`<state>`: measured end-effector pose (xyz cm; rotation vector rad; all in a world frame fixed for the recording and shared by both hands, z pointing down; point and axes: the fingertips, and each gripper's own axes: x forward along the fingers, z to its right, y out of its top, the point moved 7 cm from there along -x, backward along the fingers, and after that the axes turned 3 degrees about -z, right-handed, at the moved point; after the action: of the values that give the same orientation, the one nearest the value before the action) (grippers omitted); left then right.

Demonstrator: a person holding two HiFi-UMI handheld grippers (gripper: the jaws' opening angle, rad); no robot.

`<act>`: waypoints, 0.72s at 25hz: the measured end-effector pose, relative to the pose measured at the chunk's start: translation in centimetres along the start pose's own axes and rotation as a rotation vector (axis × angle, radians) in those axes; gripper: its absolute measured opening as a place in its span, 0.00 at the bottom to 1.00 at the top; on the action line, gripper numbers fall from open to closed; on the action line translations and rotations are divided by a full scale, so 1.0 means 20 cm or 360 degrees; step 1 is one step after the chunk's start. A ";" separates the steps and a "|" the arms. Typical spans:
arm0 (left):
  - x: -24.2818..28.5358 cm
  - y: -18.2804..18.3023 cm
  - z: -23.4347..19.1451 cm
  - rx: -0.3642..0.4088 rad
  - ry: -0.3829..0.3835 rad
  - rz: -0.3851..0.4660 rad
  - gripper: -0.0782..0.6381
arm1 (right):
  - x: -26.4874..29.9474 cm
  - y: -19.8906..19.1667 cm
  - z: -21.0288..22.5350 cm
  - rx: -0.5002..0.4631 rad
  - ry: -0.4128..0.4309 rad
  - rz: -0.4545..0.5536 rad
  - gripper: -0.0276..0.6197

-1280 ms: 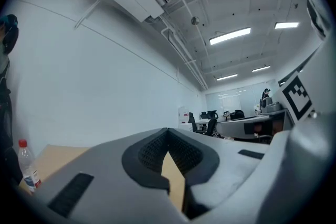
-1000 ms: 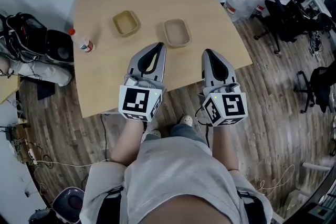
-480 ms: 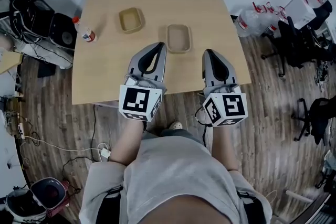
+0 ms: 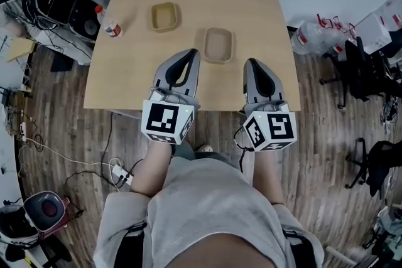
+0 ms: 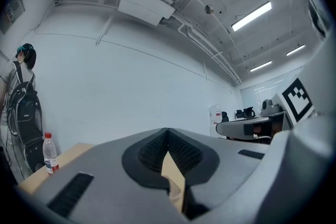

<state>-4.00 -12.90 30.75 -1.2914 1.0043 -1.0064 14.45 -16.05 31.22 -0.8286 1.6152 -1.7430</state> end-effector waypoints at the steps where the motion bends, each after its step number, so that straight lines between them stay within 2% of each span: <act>1: 0.00 0.00 0.00 0.0002 0.0006 -0.0005 0.13 | 0.00 0.00 0.00 0.0005 0.0007 -0.0001 0.06; 8: 0.05 -0.01 -0.01 0.0012 0.0025 -0.0021 0.13 | 0.05 -0.03 0.03 0.0026 0.0030 -0.0019 0.06; 18: 0.25 -0.02 -0.09 0.0014 -0.0023 -0.0042 0.13 | 0.23 -0.04 0.13 0.0041 -0.0012 -0.0056 0.06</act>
<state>-4.47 -18.13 31.08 -1.3061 0.9728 -1.0194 13.64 -21.13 32.35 -0.8550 1.5786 -1.7796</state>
